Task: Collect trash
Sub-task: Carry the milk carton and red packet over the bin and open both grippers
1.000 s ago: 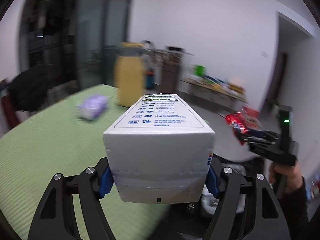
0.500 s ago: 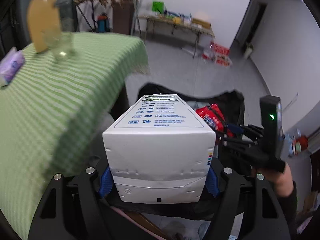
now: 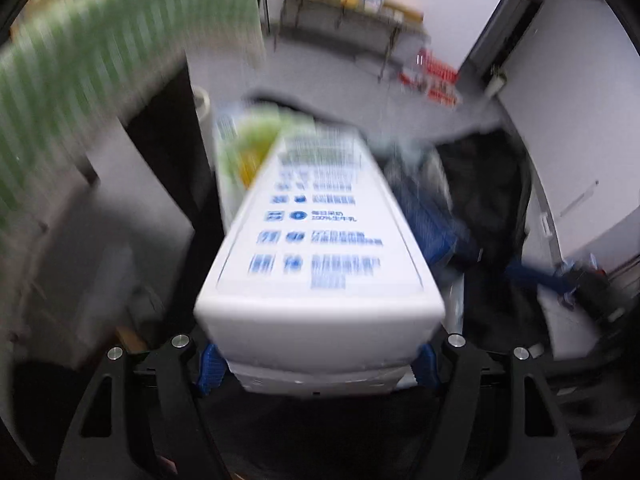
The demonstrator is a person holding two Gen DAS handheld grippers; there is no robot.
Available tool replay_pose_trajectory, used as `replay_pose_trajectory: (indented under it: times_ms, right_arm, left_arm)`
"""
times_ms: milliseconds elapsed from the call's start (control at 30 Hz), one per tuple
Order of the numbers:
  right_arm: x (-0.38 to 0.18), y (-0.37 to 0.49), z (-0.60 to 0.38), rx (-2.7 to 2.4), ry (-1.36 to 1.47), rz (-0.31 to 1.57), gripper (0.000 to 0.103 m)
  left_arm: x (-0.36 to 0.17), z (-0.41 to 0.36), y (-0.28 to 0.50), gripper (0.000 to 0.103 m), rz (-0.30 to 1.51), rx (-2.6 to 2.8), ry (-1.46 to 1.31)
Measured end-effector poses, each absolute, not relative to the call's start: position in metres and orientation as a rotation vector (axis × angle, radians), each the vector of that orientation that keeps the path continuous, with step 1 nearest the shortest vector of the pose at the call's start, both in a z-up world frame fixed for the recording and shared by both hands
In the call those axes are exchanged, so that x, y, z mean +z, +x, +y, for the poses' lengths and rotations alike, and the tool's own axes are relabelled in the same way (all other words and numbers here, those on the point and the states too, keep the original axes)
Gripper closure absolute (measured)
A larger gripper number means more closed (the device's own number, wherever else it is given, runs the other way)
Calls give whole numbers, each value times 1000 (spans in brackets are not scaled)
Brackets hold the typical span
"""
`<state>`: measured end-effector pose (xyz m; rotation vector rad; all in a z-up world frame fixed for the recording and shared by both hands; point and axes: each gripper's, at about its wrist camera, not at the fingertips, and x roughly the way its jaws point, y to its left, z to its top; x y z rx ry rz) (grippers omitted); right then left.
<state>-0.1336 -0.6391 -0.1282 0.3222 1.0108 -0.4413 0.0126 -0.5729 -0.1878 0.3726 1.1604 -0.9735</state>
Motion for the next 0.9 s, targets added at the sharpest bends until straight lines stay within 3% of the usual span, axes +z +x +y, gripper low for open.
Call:
replay_pose_trajectory:
  times_ms: [300, 433, 900]
  right_arm:
    - [-123, -153, -658, -497, 399, 964, 34]
    - [-124, -153, -659, -500, 394, 974, 33]
    - [-85, -141, -657, -548, 323, 927, 30]
  left_arm:
    - [-243, -584, 2, 30, 1247, -947, 517]
    - [-244, -579, 3, 13, 1241, -932, 500]
    - [-171, -539, 7, 11, 1077, -1018, 415]
